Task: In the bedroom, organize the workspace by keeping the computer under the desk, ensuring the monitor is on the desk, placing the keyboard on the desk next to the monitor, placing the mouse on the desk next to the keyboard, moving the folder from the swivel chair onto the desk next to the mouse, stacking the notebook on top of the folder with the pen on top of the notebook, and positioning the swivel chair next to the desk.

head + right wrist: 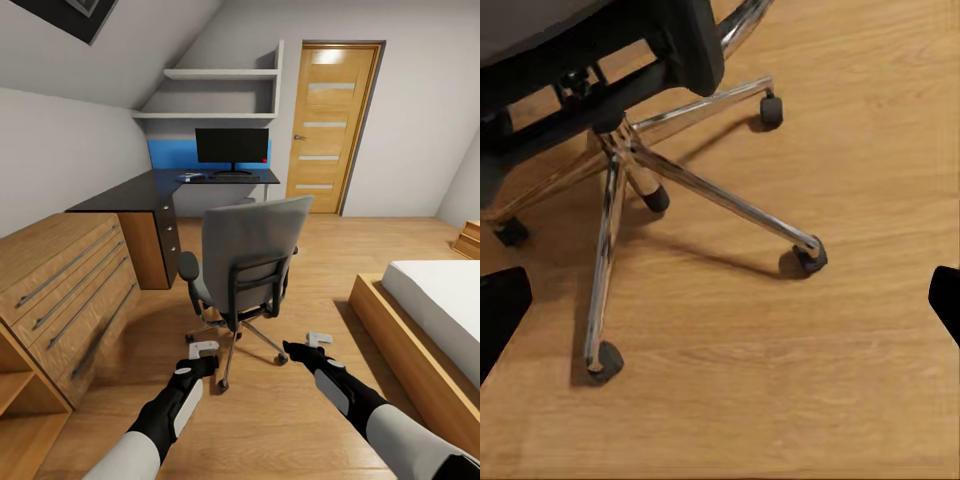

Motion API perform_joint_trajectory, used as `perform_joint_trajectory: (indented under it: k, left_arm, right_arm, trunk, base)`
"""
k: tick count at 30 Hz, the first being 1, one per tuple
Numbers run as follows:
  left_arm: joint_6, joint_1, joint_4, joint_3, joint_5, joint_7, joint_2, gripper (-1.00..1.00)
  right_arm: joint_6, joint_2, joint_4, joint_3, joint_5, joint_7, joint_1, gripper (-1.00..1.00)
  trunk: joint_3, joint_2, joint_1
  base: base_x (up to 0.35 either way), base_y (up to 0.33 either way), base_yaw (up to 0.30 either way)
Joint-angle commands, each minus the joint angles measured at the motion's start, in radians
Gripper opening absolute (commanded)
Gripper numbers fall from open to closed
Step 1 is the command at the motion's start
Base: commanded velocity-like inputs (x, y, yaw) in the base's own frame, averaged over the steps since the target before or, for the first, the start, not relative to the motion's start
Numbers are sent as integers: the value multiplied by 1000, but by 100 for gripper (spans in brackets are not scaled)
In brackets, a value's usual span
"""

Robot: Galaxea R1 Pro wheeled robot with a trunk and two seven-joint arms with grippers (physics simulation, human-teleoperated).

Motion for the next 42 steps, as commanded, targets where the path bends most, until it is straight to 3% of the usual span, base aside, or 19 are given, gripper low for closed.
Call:
perform_joint_trajectory:
  k: [1, 5, 6, 7, 11, 14, 18, 42]
  left_arm:
    - [4, 0, 0, -10, 8, 7, 0, 100]
    - [10, 0, 10, -59, 11, 8, 0, 100]
    - [14, -1, 21, -105, 11, 12, 0, 100]
    - [15, -1, 20, -122, 11, 14, 0, 100]
    - [18, 0, -24, -148, 22, 19, 0, 100]
    - [13, 0, -18, -154, 41, 17, 0, 100]
    - [4, 0, -8, -194, 51, 9, 0, 100]
    - [-15, 0, 4, -210, 53, 8, 0, 100]
  right_arm:
    - [0, -2, -10, 7, -3, -9, -1, 100]
    - [-39, -3, -32, 2, 27, -9, 1, 100]
    - [-62, -4, -41, 0, 61, -10, 2, 100]
    - [-68, -5, -43, 0, 74, -10, 2, 100]
    - [-78, -6, -46, -2, 93, -10, 3, 100]
    - [-81, -6, -47, -3, 96, -9, 3, 100]
    - [-88, -7, -48, -3, 98, -7, 4, 100]
    - [-124, -7, -46, -3, 100, -7, 17, 100]
  trunk:
    - [-1, 0, 0]
    - [-1, 0, 0]
    - [-1, 0, 0]
    - [-1, 0, 0]
    - [-1, 0, 0]
    - [-1, 0, 0]
    - [-1, 0, 0]
    - [-1, 0, 0]
  base:
    - [0, 0, 0]
    - [0, 0, 0]
    - [0, 0, 0]
    - [0, 0, 0]
    - [0, 0, 0]
    - [0, 0, 0]
    - [0, 0, 0]
    - [146, -113, 0]
